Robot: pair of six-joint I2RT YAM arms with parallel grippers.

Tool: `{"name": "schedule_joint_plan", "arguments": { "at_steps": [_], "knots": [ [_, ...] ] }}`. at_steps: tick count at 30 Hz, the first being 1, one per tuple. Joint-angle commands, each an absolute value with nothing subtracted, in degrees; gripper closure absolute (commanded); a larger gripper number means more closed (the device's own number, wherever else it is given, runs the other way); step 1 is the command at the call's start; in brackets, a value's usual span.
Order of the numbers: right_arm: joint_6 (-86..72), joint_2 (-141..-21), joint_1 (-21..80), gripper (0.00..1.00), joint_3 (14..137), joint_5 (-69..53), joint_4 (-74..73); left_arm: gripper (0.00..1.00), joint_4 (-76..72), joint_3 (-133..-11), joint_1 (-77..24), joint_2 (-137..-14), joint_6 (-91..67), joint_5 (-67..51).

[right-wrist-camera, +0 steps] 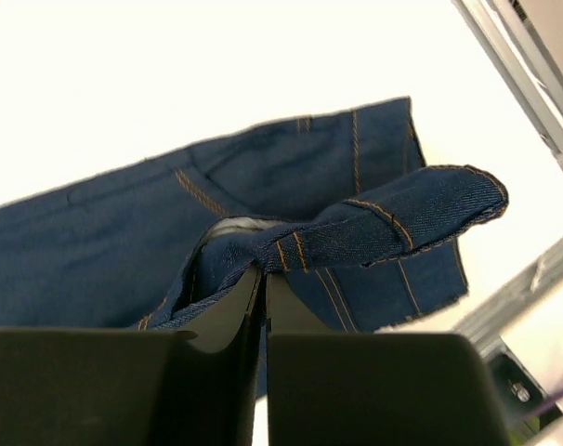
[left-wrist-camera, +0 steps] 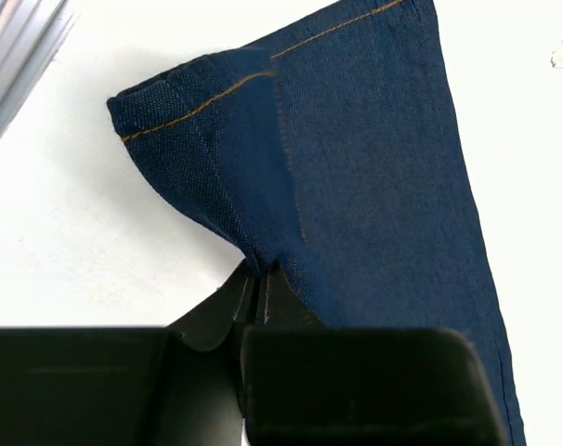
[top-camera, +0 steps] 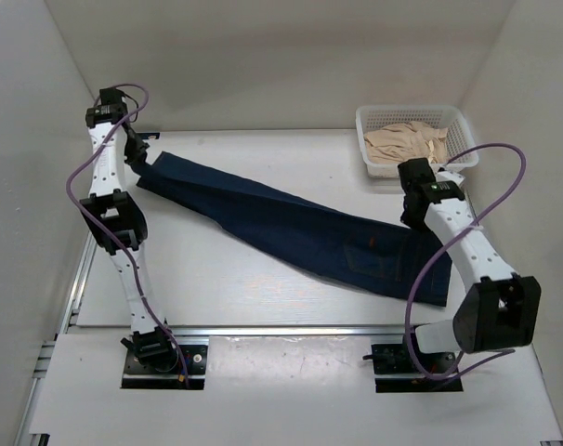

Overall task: Fold and stack the trousers
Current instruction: Fold the trousers

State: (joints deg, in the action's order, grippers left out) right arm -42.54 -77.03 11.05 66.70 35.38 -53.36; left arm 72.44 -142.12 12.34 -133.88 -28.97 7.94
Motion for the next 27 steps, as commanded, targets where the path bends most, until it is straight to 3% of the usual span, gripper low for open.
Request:
{"name": "schedule_joint_plan", "arguments": {
  "at_steps": [1,23,24,25,27],
  "knots": [
    [-36.74,-79.53,6.86,1.00,69.17,39.65,-49.06,0.90,66.63,-145.02,13.36,-133.94,-28.21,11.95],
    [-34.72,-90.43,1.67,1.00,72.59,36.92,-42.63,0.90,59.06,-149.39,9.32,-141.48,-29.08,8.27],
    [-35.33,-91.83,1.67,0.99,73.21,36.22,-42.02,0.87,58.45,-151.07,8.45,-142.98,-29.09,8.26],
    [-35.33,-92.72,1.67,0.93,73.91,36.21,-42.01,0.75,57.75,-152.74,8.44,-144.56,-29.96,7.48],
    [-35.33,-93.95,1.67,0.47,76.72,35.68,-42.01,0.35,56.17,-157.57,6.69,-148.34,-29.97,4.40]
  ]
}}
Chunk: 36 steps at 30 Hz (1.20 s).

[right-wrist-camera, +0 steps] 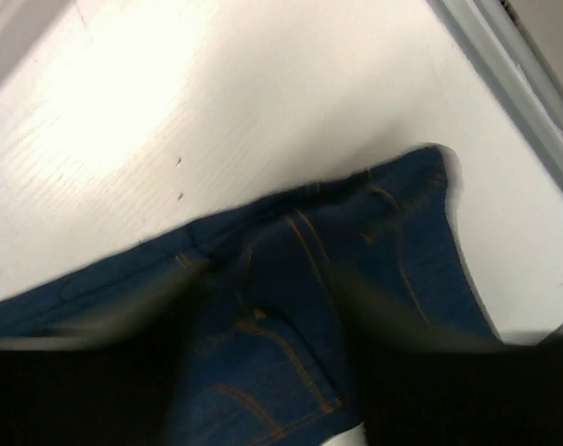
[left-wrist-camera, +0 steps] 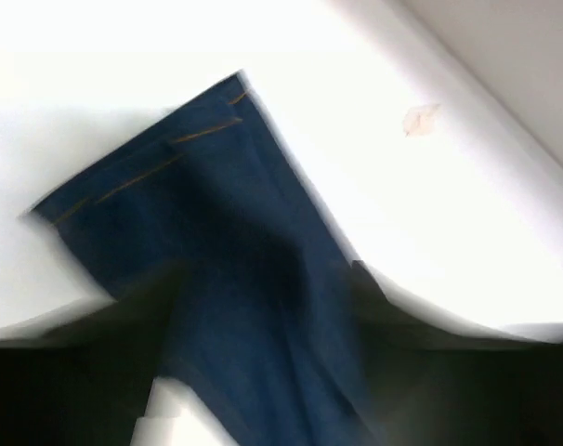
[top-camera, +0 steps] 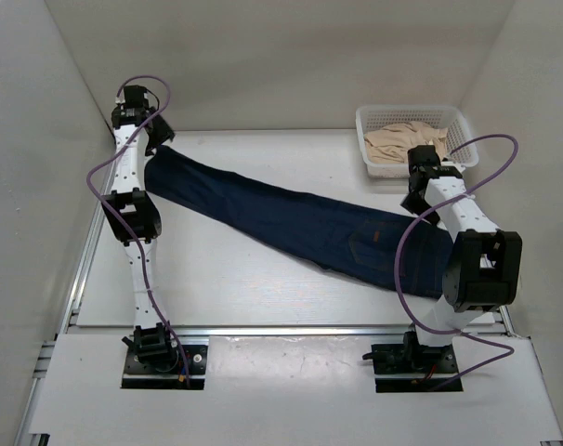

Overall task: Fold and stack the trousers
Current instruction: Fold the trousers

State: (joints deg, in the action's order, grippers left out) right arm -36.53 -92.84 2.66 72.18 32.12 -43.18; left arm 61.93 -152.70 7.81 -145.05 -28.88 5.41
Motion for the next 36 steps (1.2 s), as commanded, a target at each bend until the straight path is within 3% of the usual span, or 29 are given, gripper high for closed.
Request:
{"name": "schedule_joint_plan", "arguments": {
  "at_steps": [1,3,5,8,9,10,12,13,14,15,17,18,19,21,23,24,25,27,36],
  "knots": [
    [-35.33,-93.96,1.67,0.17,77.51,34.99,-42.62,0.03,55.64,-158.72,6.16,-148.36,-29.97,3.87],
    [-35.33,-93.96,1.67,0.07,78.66,34.28,-43.42,0.00,55.11,-157.34,5.10,-146.01,-29.97,4.48],
    [-35.33,-93.34,1.14,0.04,78.66,33.58,-45.26,0.00,53.62,-154.00,5.10,-142.23,-28.66,5.71],
    [-35.94,-89.14,1.14,0.04,75.08,30.42,-46.58,0.00,53.61,-145.85,8.25,-132.75,-28.13,6.42],
    [-35.95,-87.99,1.14,0.05,73.84,29.11,-47.28,0.06,53.61,-143.98,9.13,-131.15,-27.17,5.55],
    [-35.95,-86.93,0.62,0.07,72.35,27.70,-47.29,0.25,53.61,-142.31,9.92,-129.83,-26.38,4.75],
    [-36.56,-83.60,0.62,0.16,67.88,23.58,-47.81,0.81,53.61,-136.71,11.77,-127.45,-24.26,3.26],
    [-37.26,-82.54,0.62,0.23,66.37,22.25,-48.33,0.90,54.40,-134.84,11.78,-125.88,-23.74,3.25],
    [-37.27,-80.62,0.62,0.31,65.05,21.02,-48.86,0.90,54.40,-132.91,12.30,-125.34,-23.12,3.86],
    [-38.05,-79.64,0.09,0.51,62.25,19.53,-48.87,0.90,54.40,-130.98,12.30,-125.33,-22.51,4.39],
    [-38.76,-77.01,-2.19,0.62,59.25,12.79,-49.39,0.86,56.24,-128.15,12.30,-126.64,-21.71,3.35],
    [-38.76,-76.04,-3.33,0.62,57.85,10.13,-49.39,0.67,56.77,-128.14,12.30,-127.69,-21.01,2.30],
    [-38.76,-75.16,-5.43,0.55,55.13,7.24,-49.39,0.44,57.47,-128.75,12.30,-130.32,-21.62,1.33],
    [-38.76,-73.04,-7.11,0.27,53.18,0.83,-48.87,0.14,58.01,-129.46,12.30,-132.88,-21.62,-0.34],
    [-38.76,-72.25,-7.73,0.20,51.86,-0.18,-48.87,0.17,58.01,-130.69,12.30,-136.48,-22.50,-0.88],
    [-38.76,-71.55,-7.73,0.20,51.86,-0.18,-48.87,0.35,58.01,-130.69,12.30,-137.54,-23.28,-1.40],
    [-38.76,-71.54,-7.73,0.19,51.86,-0.18,-48.87,0.46,58.01,-132.43,12.30,-138.59,-24.60,-1.41],
    [-38.76,-71.54,-7.73,0.19,51.86,-0.18,-48.87,0.60,58.01,-133.76,12.30,-141.32,-25.22,-1.41],
    [-37.71,-73.39,-7.73,0.19,53.61,0.35,-48.87,0.57,58.01,-139.83,12.30,-146.78,-27.42,-1.41]
  ]
}}
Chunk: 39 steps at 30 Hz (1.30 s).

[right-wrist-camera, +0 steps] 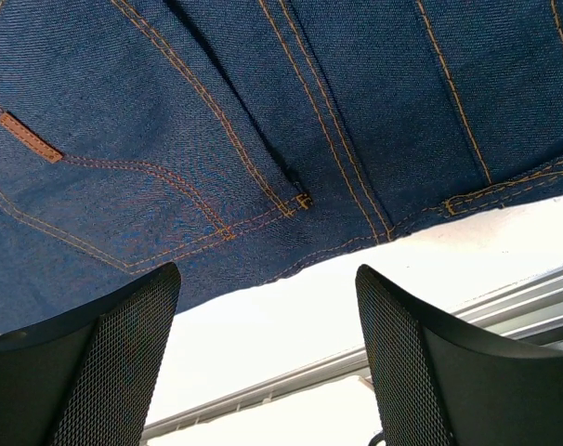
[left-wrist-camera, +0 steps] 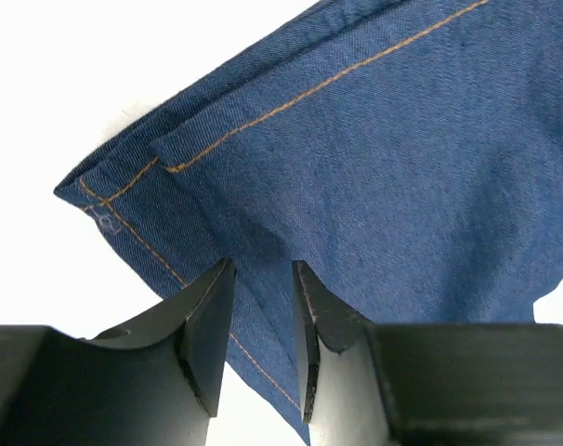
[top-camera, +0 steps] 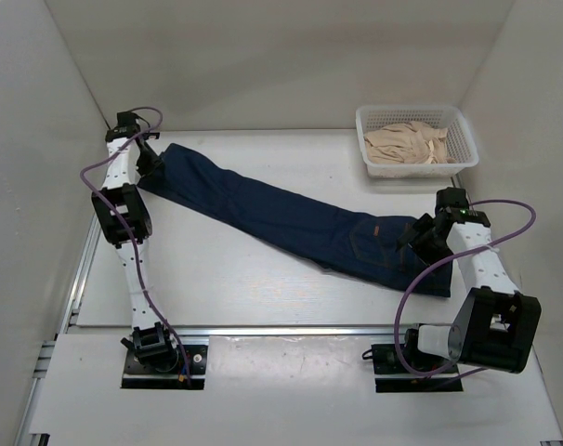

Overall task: Fold and stack the trousers
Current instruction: Fold the trousers

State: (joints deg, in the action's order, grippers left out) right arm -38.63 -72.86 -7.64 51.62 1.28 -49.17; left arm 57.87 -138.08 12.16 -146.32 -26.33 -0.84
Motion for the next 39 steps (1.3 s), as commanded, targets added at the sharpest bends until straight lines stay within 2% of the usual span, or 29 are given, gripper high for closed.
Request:
{"name": "schedule_joint_plan", "arguments": {
  "at_steps": [1,8,10,11,12,13,27,34,35,37,38,39],
  "knots": [
    [-37.71,-73.91,-7.73,0.19,53.61,0.35,-48.87,0.57,58.01,-139.83,12.30,-146.78,-27.42,-1.41],
    [-37.71,-75.15,-7.73,0.19,53.61,0.35,-47.72,0.51,57.48,-139.31,12.30,-147.92,-27.42,-2.02],
    [-37.71,-75.15,-7.73,0.19,53.61,0.35,-47.72,0.52,57.48,-139.31,12.30,-148.45,-27.42,-2.02],
    [-37.71,-75.15,-7.73,0.19,53.61,0.35,-47.72,0.58,57.48,-139.31,12.30,-148.45,-26.90,-2.02],
    [-37.71,-75.15,-7.73,0.19,53.61,0.35,-47.72,0.85,57.48,-139.31,12.30,-148.45,-26.89,-2.02],
    [-37.71,-75.15,-7.73,0.19,53.61,0.35,-47.72,0.90,57.48,-139.31,12.30,-148.45,-26.89,-2.02],
    [-37.71,-74.62,-7.73,0.19,53.61,0.88,-47.72,0.90,58.54,-136.06,12.83,-134.83,-26.89,5.01],
    [-37.71,-74.10,-7.73,0.19,53.61,0.88,-47.72,0.90,58.54,-131.13,13.89,-137.71,-26.89,5.54],
    [-37.71,-74.09,-7.73,0.19,53.61,0.88,-47.72,0.64,58.54,-131.65,14.58,-139.90,-26.89,4.75],
    [-37.71,-73.57,-7.73,0.19,53.61,0.88,-47.72,0.32,58.54,-132.19,15.20,-141.67,-27.42,3.35],
    [-37.71,-73.56,-7.73,0.19,53.61,0.88,-48.25,0.21,58.54,-132.19,15.21,-142.20,-27.42,2.56],
    [-37.71,-73.56,-7.73,0.19,53.61,0.88,-48.25,0.18,58.54,-132.19,15.73,-142.21,-27.42,2.55]
  ]
}}
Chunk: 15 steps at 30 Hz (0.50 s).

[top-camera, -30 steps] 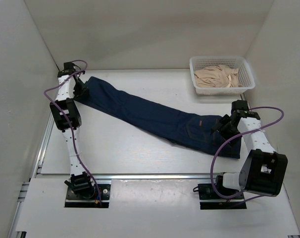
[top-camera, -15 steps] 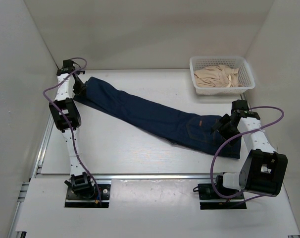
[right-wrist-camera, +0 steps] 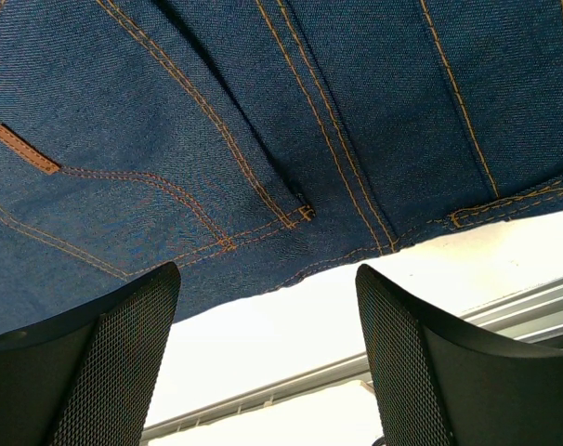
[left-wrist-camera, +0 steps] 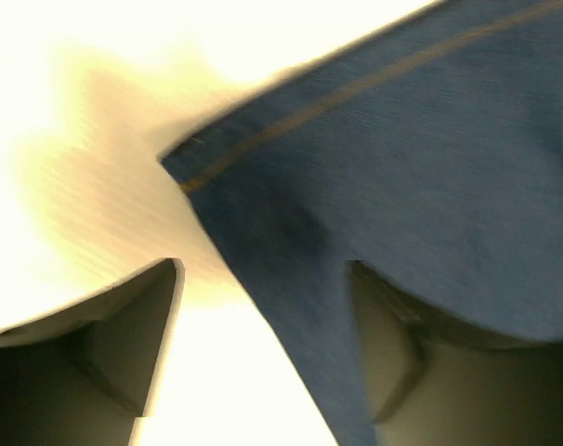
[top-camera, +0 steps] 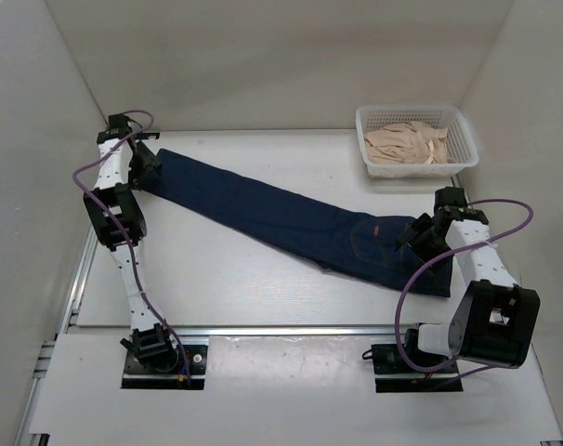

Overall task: Fold and stack the trousers
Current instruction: Fold the trousers

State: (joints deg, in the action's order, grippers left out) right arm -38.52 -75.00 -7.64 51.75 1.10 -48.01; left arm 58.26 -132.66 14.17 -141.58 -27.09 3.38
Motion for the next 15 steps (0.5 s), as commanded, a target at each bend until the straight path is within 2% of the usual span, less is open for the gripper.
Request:
{"name": "schedule_joint_plan", "arguments": {
  "at_steps": [1,7,10,13,14,15],
  "knots": [
    [-37.71,-73.04,-7.73,0.18,53.61,1.49,-48.25,0.09,58.54,-131.40,15.73,-142.21,-27.42,2.03],
    [-37.71,-72.51,-8.34,0.18,52.47,0.10,-49.39,0.12,57.74,-133.32,15.73,-145.97,-27.42,0.79],
    [-37.71,-71.89,-15.70,0.17,48.62,-8.07,-49.92,0.21,57.74,-135.96,15.73,-147.92,-27.42,0.18],
    [-38.23,-68.39,-18.63,0.11,44.48,-11.51,-49.92,0.79,57.74,-137.80,15.73,-149.59,-27.42,-1.13],
    [-38.84,-66.90,-19.15,0.09,43.25,-11.51,-50.53,0.90,57.74,-137.81,15.73,-149.59,-27.42,-1.14],
    [-38.85,-66.36,-19.16,0.09,42.55,-11.51,-50.54,0.90,57.74,-136.94,15.73,-148.72,-27.42,-1.14]
  ]
}}
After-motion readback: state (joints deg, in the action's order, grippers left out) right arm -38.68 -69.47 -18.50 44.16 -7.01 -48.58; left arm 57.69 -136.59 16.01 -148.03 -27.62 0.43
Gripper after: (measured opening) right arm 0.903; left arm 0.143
